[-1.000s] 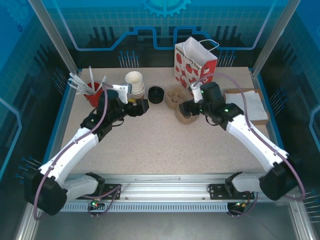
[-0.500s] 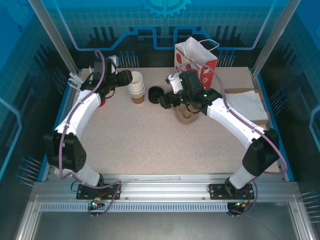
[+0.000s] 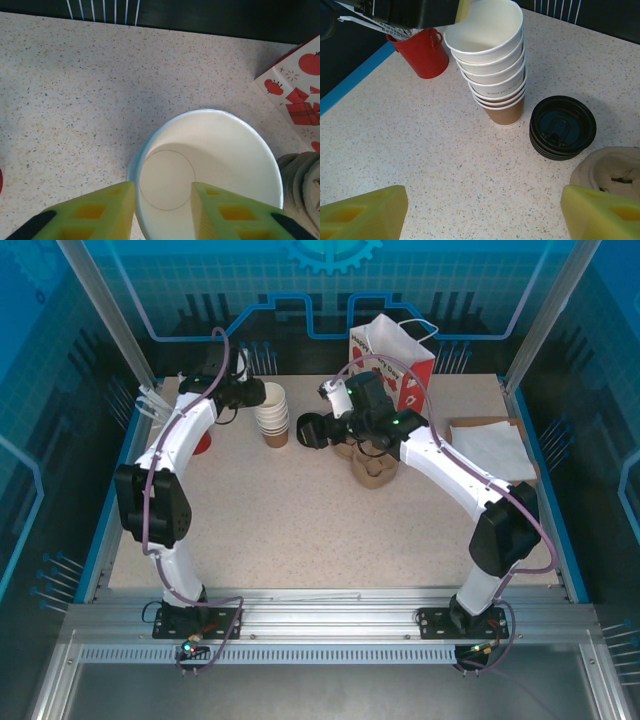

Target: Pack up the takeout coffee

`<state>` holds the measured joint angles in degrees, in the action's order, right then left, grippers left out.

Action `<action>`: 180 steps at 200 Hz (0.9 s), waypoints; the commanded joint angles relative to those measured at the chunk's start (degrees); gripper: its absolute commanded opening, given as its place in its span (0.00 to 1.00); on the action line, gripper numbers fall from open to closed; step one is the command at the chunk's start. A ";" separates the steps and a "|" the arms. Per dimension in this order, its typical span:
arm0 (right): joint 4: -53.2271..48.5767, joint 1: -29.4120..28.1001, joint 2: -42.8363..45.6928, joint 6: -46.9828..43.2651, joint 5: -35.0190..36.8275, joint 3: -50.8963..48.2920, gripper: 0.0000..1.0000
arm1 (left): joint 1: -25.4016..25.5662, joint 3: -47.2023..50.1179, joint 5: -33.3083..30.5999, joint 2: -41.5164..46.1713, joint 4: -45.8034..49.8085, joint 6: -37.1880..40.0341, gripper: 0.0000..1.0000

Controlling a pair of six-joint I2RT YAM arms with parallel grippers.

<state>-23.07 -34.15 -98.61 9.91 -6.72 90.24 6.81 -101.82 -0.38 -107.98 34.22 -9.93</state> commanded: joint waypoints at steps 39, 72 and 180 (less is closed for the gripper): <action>-0.66 -0.98 0.03 0.41 -0.84 1.11 0.82 | -0.84 -3.03 -1.36 -2.34 3.36 1.79 0.27; -0.98 -1.00 0.27 0.11 -0.84 0.82 0.82 | -1.01 -3.47 -1.55 -2.71 3.35 1.90 0.30; -1.63 -1.00 -0.76 -0.47 -0.51 0.20 0.82 | -2.05 -3.74 -0.87 -3.54 3.58 2.41 0.26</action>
<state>-23.57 -34.15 -98.61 10.02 -6.68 90.24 5.32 -103.48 -1.30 -109.97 36.23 -8.58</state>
